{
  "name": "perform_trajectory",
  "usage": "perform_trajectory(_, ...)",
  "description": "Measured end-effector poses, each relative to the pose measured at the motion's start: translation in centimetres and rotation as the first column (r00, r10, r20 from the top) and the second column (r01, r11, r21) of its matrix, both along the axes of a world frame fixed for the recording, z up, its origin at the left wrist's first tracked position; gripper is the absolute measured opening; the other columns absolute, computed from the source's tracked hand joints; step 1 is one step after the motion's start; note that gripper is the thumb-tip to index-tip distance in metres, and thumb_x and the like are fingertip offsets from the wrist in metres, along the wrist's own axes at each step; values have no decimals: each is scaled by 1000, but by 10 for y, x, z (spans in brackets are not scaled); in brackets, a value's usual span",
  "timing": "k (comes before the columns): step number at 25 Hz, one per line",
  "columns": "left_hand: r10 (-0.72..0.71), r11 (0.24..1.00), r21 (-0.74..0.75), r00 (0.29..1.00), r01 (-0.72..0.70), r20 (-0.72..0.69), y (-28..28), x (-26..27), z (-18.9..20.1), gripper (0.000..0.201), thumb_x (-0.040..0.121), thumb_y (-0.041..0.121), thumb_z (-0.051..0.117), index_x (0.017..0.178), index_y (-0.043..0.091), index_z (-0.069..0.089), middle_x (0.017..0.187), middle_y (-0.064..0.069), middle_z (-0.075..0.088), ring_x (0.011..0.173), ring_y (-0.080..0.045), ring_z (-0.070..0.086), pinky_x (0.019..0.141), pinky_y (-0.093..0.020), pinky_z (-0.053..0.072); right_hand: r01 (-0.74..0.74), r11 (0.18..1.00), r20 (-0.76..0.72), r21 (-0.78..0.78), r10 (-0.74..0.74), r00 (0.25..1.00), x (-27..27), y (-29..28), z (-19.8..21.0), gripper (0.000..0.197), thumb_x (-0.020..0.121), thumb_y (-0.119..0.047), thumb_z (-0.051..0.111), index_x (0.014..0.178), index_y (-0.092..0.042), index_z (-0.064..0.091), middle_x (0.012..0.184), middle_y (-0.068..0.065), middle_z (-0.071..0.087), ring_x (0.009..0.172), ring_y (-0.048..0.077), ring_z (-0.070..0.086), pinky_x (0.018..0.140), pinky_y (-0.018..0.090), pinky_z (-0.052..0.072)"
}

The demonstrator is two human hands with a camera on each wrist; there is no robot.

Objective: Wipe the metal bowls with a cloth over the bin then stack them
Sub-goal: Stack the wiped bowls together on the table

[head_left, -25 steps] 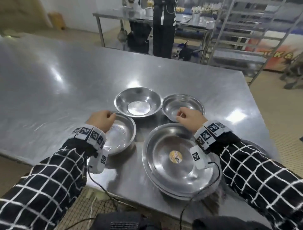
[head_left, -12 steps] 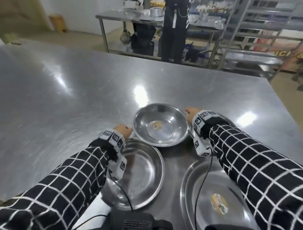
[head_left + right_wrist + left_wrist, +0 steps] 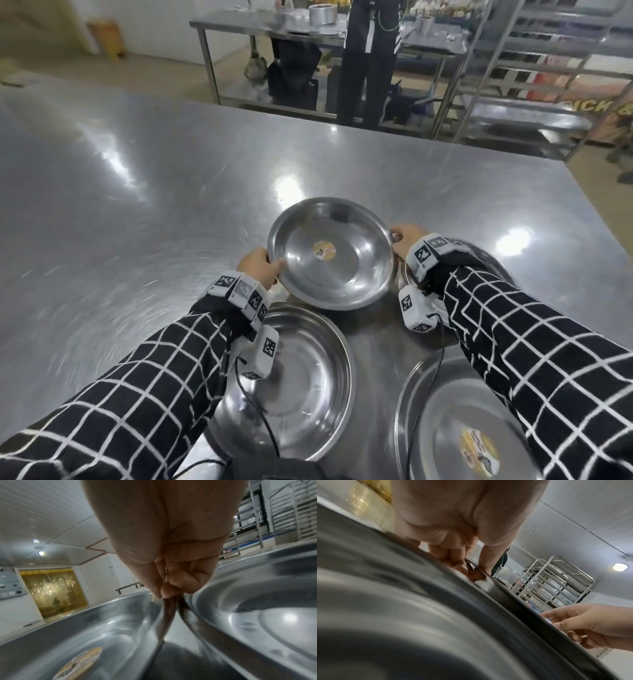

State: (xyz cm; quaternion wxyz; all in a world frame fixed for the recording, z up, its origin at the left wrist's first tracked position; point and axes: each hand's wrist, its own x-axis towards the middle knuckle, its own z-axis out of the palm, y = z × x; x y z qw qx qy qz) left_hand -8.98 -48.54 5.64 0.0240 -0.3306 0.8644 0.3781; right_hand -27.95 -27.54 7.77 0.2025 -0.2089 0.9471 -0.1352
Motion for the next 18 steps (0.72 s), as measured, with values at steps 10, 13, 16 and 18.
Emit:
perform_trajectory(10, 84, 976, -157, 931, -148, -356, 65, 43, 81, 23, 99, 30, 46, 85, 11, 46, 77, -7, 60, 61, -13, 48, 53, -26, 29, 142, 817, -201, -559, -300, 933, 73, 71, 75, 30, 98, -16, 47, 126, -12, 57, 119, 6, 64, 107, 23, 59, 80, 22, 38)
perform_trajectory(13, 63, 976, -172, 931, -132, -359, 109, 72, 83, 31, 96, 32, 49, 85, 3, 53, 82, -15, 64, 75, -29, 56, 64, -33, 36, 165, 790, -194, -591, -337, 921, 104, 125, 85, 27, 97, -21, 49, 123, -16, 58, 113, 2, 65, 94, 17, 59, 78, 24, 43)
perform_trajectory(16, 32, 977, -191, 949, -96, -314, 157, 103, 78, 37, 95, 33, 49, 88, -1, 58, 83, -16, 64, 81, -32, 58, 70, -38, 43, 175, 782, -171, -598, -337, 926, 134, 184, 84, 28, 96, -26, 52, 121, -16, 59, 109, 0, 66, 93, 17, 61, 79, 28, 50)
perform_trajectory(18, -2, 981, -188, 961, -52, -277, 193, 124, 69, 36, 94, 34, 49, 85, 2, 61, 79, -12, 64, 76, -27, 57, 65, -35, 41, 193, 797, -160, -573, -339, 927, 156, 226, 78, 29, 96, -27, 54, 122, -15, 58, 110, 1, 64, 94, 18, 61, 79, 29, 50)
